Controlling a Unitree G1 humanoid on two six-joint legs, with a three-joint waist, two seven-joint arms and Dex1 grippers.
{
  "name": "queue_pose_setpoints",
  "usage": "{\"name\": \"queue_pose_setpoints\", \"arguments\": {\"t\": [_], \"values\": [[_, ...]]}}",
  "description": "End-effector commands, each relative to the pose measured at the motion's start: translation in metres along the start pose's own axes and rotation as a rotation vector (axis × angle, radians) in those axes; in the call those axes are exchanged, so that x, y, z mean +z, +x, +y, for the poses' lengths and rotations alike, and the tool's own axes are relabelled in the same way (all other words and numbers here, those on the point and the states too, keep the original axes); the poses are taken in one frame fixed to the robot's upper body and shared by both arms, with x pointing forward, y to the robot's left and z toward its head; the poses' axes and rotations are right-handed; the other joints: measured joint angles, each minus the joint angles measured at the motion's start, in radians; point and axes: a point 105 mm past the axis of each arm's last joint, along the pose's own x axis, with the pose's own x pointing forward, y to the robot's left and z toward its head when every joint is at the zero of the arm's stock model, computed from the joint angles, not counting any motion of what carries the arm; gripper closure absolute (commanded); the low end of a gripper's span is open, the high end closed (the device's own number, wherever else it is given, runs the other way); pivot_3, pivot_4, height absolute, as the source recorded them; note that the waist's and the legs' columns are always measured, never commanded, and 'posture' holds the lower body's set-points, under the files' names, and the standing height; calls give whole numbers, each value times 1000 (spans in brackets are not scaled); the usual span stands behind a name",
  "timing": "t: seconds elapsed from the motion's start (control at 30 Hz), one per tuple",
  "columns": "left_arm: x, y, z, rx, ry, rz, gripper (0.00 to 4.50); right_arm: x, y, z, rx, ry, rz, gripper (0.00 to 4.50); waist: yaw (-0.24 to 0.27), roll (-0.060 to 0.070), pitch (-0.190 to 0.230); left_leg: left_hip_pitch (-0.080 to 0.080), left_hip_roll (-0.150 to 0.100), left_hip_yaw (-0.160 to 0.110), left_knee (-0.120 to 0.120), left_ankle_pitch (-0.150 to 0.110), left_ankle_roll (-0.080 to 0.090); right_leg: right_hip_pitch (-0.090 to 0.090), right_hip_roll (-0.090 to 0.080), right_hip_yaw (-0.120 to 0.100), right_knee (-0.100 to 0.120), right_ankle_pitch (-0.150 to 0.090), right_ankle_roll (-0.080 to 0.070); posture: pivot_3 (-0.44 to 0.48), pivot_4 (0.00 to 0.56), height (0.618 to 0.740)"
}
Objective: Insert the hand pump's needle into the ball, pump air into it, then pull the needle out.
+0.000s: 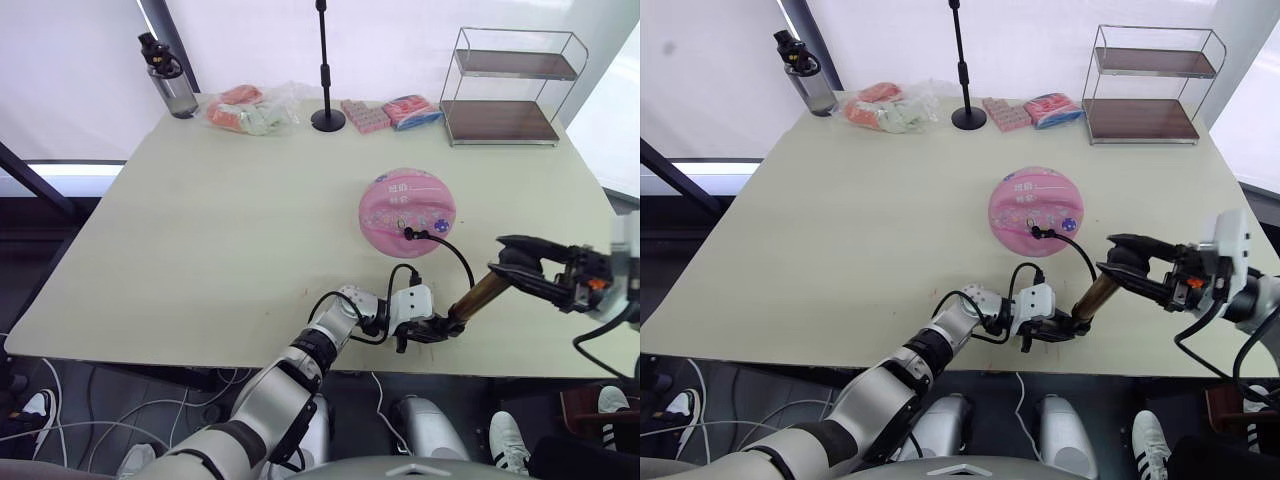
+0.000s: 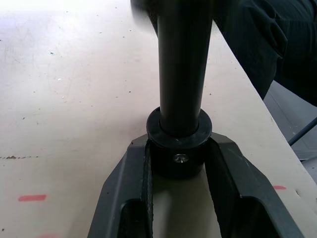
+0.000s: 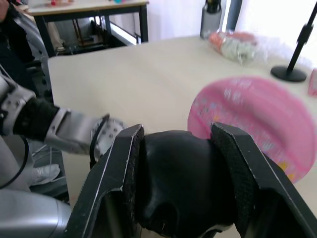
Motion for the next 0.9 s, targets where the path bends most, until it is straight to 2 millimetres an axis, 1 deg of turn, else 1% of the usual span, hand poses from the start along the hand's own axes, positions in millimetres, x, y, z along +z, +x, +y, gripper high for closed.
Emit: {"name": "queue_pose_setpoints", "arguments": {"t": [0.03,0.13,0.27,0.4,0.5,0.6,0.63,0.77,0.9], "values": [[-37,-6,-16,-31,-97,117,3502,46,-10,-4,-17,-79,-82,2772,0,0,0,0,0,1,0,0,0,0,0,0,0,0,0,0,150,731],[-37,-6,-16,-32,-97,117,3502,65,-14,-6,-19,-76,-112,2772,0,0,1,0,0,0,0,0,0,0,0,0,0,0,0,0,150,731],[-37,-6,-15,-31,-95,119,3502,85,-19,-7,-17,-88,-110,2772,0,0,1,-1,0,0,0,0,0,-1,0,0,0,0,0,0,150,731],[-37,-7,-14,-28,-95,121,3502,101,-21,-7,0,-83,-138,2772,0,1,2,-1,0,0,0,0,0,-1,0,0,0,0,0,0,150,731],[-38,-7,-15,-28,-95,122,3502,103,-20,-6,4,-85,-135,2772,1,3,4,-2,0,1,0,0,0,-2,0,0,0,0,0,0,150,731],[-38,-7,-15,-28,-95,121,3502,102,-18,-5,13,-79,-130,2772,1,4,5,-4,0,0,0,0,0,-3,0,0,0,0,0,0,150,731],[-38,-7,-15,-28,-95,122,3502,96,-17,-4,19,-77,-111,2772,1,4,5,-4,0,0,0,0,0,-4,0,0,0,0,0,0,150,731],[-38,-7,-14,-27,-93,122,3502,64,-11,1,43,-65,-13,2772,1,3,4,-4,0,0,0,0,0,-4,0,0,0,0,0,0,150,731],[-38,-6,-14,-24,-93,123,3502,36,-4,5,37,-11,-13,2772,-1,2,3,-2,0,0,0,0,0,-3,0,0,0,0,0,0,150,731]]}}
